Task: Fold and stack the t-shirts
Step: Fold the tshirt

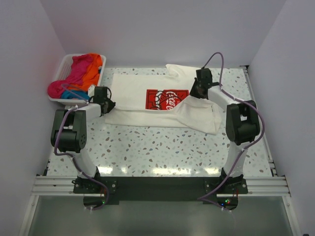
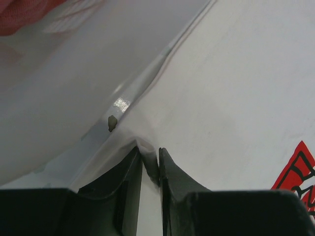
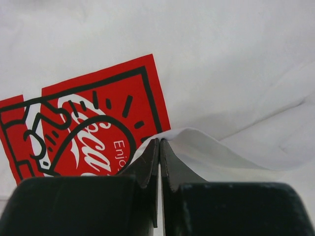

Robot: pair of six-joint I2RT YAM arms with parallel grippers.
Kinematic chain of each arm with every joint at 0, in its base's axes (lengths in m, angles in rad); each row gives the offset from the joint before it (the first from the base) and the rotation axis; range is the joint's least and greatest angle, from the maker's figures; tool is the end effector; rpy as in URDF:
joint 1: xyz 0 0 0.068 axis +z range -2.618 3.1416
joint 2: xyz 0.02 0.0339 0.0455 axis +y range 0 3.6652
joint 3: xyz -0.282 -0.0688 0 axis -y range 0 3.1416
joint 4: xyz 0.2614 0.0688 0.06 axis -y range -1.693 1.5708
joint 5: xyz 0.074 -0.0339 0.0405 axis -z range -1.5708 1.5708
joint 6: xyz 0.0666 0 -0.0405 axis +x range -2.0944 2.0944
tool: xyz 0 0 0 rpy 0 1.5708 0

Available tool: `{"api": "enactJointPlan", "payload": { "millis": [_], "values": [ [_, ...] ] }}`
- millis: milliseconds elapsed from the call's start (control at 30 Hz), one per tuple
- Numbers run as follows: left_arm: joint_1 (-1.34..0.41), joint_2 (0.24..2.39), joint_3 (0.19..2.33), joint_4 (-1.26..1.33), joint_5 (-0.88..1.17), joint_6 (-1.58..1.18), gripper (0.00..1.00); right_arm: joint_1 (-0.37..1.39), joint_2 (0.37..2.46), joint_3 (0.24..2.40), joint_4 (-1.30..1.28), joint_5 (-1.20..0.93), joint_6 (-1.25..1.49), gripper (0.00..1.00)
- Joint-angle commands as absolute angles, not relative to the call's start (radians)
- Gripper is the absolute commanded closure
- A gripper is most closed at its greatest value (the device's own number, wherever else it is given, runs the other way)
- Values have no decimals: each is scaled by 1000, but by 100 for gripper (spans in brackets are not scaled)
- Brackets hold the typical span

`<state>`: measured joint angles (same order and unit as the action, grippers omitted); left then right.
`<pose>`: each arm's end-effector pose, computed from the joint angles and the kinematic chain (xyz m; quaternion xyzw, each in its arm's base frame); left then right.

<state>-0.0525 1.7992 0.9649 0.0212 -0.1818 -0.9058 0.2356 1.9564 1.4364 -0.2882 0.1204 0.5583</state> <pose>0.3998 -0.0090 0.1335 -0.4135 0.8284 -0.0950 0.3657 0.4681 0.1042 0.1957 0.1709 0.9109 0.0921 0.3642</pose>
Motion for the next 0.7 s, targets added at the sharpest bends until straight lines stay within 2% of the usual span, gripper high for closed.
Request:
{"api": "enactJointPlan", "payload": {
  "millis": [0,233,400,433,500,533,667],
  "values": [
    [-17,1793,1011,87,-192,-900,75,239,1980,1508,-290,140,517,100],
    [-14,1802,1045,104,-178,-897,64,239,2043,1566,-275,138,457,100],
    [-14,1793,1043,141,-166,-890,46,239,2054,1583,-241,152,419,94],
    [-14,1789,1042,147,-161,-887,40,239,2056,1597,-242,152,413,91],
    [-14,1781,1028,178,-137,-874,35,239,2062,1609,-239,150,402,86],
    [-14,1770,1019,193,-123,-870,30,239,2060,1623,-241,155,394,82],
    [-26,1723,935,255,-63,-862,24,239,2028,1634,-258,179,379,42]
  ]
}}
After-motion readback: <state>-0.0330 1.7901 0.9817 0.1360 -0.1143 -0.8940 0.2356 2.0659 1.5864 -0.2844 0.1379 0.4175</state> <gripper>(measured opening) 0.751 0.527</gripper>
